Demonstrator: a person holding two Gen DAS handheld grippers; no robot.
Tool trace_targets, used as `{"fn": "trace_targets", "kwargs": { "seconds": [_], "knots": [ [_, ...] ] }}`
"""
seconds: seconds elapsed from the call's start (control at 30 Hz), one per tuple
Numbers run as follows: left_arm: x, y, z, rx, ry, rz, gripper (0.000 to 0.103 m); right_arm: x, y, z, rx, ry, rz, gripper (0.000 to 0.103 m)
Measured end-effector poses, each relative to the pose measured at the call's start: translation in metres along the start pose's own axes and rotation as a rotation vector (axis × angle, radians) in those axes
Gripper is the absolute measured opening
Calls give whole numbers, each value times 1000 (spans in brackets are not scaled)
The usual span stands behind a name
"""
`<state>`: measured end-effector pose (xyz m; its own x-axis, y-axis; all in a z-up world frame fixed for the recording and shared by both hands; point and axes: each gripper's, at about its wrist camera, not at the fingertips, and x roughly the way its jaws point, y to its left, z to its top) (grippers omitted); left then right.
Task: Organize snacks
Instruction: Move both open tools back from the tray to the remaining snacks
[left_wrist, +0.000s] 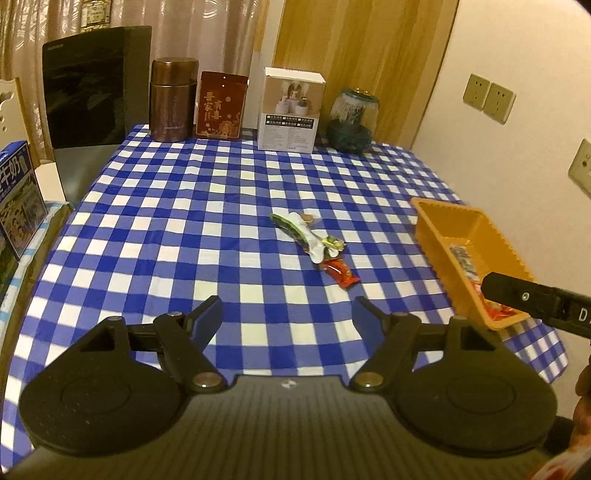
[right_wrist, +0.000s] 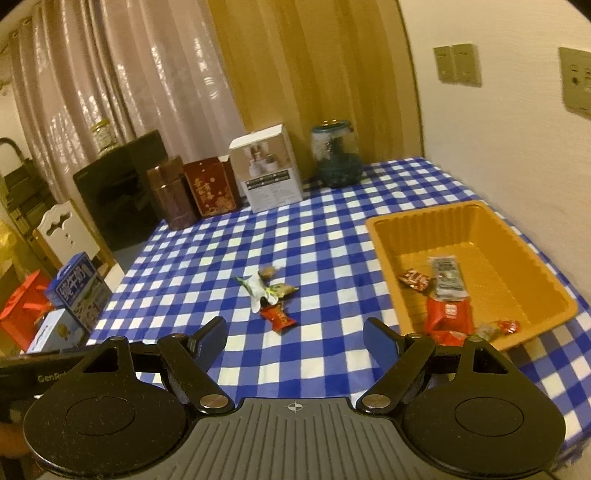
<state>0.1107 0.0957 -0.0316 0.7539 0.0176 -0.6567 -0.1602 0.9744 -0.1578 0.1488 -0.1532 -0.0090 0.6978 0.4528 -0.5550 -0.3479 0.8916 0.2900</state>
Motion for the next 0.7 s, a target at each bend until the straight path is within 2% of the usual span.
{"fn": "trace_targets", "kwargs": {
  "seconds": [0.23, 0.57, 0.7],
  "knots": [
    [38, 11, 15, 42, 14, 4, 74, 48, 6, -2, -82, 18, 27, 80],
    [105, 23, 37, 85, 29, 3, 74, 141, 6, -9, -220, 97, 81, 57],
    [130, 25, 43, 89, 36, 9, 74, 172, 7, -12, -270, 144, 108, 52]
  ]
}}
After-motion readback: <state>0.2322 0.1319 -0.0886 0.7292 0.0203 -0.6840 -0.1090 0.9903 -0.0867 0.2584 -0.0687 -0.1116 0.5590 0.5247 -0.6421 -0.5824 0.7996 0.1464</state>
